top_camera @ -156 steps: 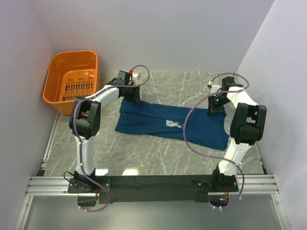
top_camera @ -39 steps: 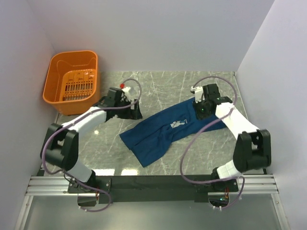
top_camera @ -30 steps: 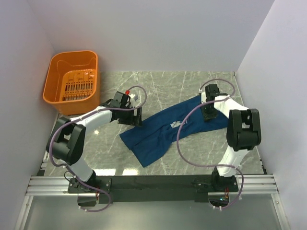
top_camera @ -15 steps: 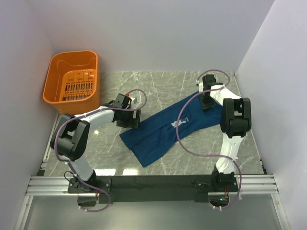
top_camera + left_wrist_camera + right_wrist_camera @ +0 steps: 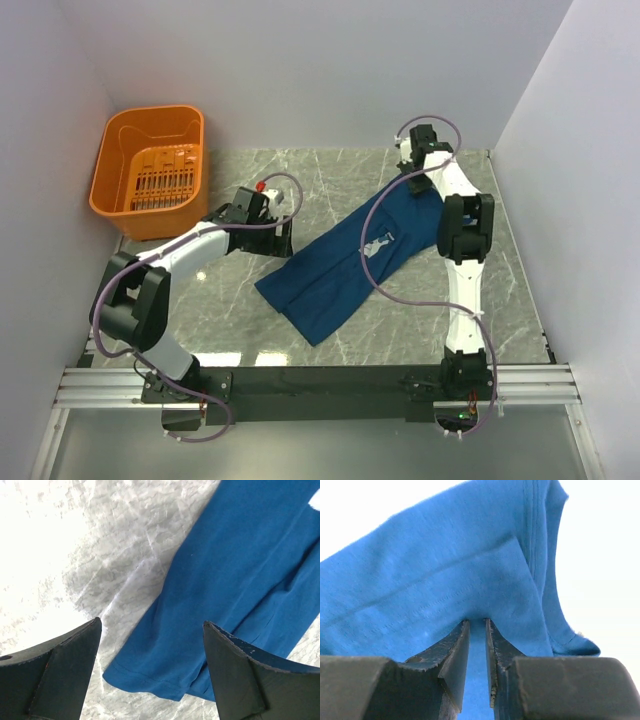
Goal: Fold and stack the t-shirts
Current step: Fold the tshirt
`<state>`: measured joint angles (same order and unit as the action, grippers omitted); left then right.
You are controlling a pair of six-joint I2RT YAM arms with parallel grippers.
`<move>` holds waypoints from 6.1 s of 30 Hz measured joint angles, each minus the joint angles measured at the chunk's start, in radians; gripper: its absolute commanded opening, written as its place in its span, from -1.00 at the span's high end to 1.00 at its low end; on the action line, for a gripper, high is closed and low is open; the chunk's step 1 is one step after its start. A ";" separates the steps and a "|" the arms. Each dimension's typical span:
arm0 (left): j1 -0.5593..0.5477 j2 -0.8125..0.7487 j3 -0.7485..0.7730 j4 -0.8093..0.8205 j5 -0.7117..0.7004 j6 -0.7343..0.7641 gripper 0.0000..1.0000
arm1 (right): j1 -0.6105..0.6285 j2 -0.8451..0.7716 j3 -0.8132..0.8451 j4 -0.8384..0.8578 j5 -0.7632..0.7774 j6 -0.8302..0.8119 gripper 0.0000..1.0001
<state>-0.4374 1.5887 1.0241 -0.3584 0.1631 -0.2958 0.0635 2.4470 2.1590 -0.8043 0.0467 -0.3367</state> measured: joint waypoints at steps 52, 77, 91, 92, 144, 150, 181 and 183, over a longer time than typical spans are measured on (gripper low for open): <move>-0.187 0.871 0.906 0.212 0.072 -0.264 0.73 | -0.303 -1.102 -1.045 0.101 -0.568 0.060 0.26; 0.053 0.464 0.290 0.361 0.018 -0.319 0.07 | -0.135 -0.797 -0.961 0.116 -0.580 0.130 0.14; 0.045 -0.104 0.156 0.309 0.023 -0.149 -0.31 | 0.008 -0.274 -0.410 0.293 -0.522 0.669 -0.10; 0.045 -0.156 0.121 0.307 0.014 -0.150 -0.33 | 0.017 -0.237 -0.369 0.301 -0.514 0.697 -0.10; 0.046 -0.498 -0.369 -0.013 -0.089 -0.357 -0.29 | 0.218 -0.723 -0.930 0.199 -0.809 0.221 -0.08; 0.046 -0.485 -0.449 -0.015 -0.066 -0.426 -0.27 | 0.322 -0.739 -1.134 0.273 -0.734 0.360 -0.11; -0.023 -0.307 -0.433 -0.153 -0.107 -0.538 0.96 | 0.353 -0.632 -1.177 0.477 -0.692 0.669 0.36; -0.023 -0.300 -0.428 -0.150 -0.103 -0.538 0.99 | 0.353 -0.627 -1.177 0.476 -0.686 0.668 0.48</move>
<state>-0.4599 1.2888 0.5964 -0.5083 0.0597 -0.8341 0.4164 1.8202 0.9821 -0.3279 -0.6388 0.3317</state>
